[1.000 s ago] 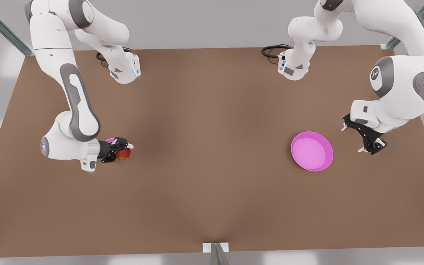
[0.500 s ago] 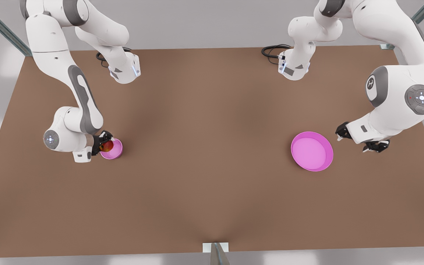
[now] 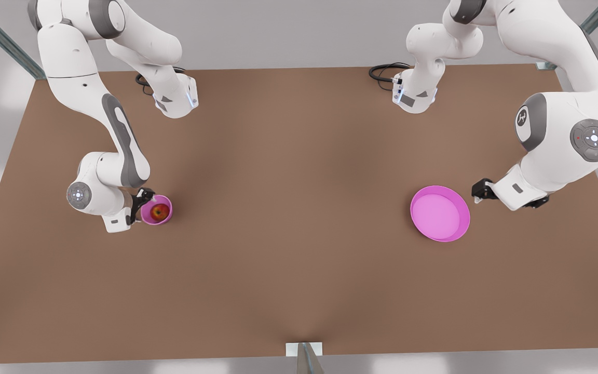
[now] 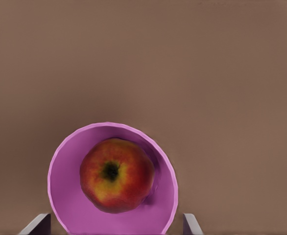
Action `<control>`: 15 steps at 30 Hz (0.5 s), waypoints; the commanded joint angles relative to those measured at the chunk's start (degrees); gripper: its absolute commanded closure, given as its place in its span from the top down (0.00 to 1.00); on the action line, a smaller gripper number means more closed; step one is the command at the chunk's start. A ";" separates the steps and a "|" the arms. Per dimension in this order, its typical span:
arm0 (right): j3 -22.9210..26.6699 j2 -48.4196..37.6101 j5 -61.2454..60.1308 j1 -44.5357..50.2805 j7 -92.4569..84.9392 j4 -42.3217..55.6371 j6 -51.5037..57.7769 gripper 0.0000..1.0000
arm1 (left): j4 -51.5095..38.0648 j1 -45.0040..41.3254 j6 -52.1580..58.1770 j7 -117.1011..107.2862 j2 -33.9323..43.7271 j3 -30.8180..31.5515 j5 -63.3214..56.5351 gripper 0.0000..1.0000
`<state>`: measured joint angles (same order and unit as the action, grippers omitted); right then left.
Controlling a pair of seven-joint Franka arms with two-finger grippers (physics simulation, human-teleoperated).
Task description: Use the left arm to pick up the apple from the plate, transfer it to the gripper of the right arm, and then use the right arm to place it into the bowl
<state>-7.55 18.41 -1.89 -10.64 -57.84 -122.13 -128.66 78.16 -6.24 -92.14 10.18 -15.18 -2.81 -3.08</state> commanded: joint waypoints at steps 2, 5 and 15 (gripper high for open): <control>-0.01 -0.04 0.05 -0.08 -2.27 0.75 -0.10 1.00 | -0.03 0.00 0.03 -11.76 0.07 0.00 0.09 1.00; 0.17 0.57 -1.36 -0.35 8.67 12.85 8.66 1.00 | -0.03 -0.09 0.03 -11.85 0.07 0.08 0.09 1.00; 12.90 -12.52 3.48 14.93 58.63 37.67 40.33 1.00 | -0.12 -0.35 -0.06 -11.67 -0.29 0.08 -0.44 1.00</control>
<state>2.08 8.38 0.89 2.20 -36.94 -82.26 -96.55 77.92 -6.64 -92.18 3.53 -15.61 -2.74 -3.30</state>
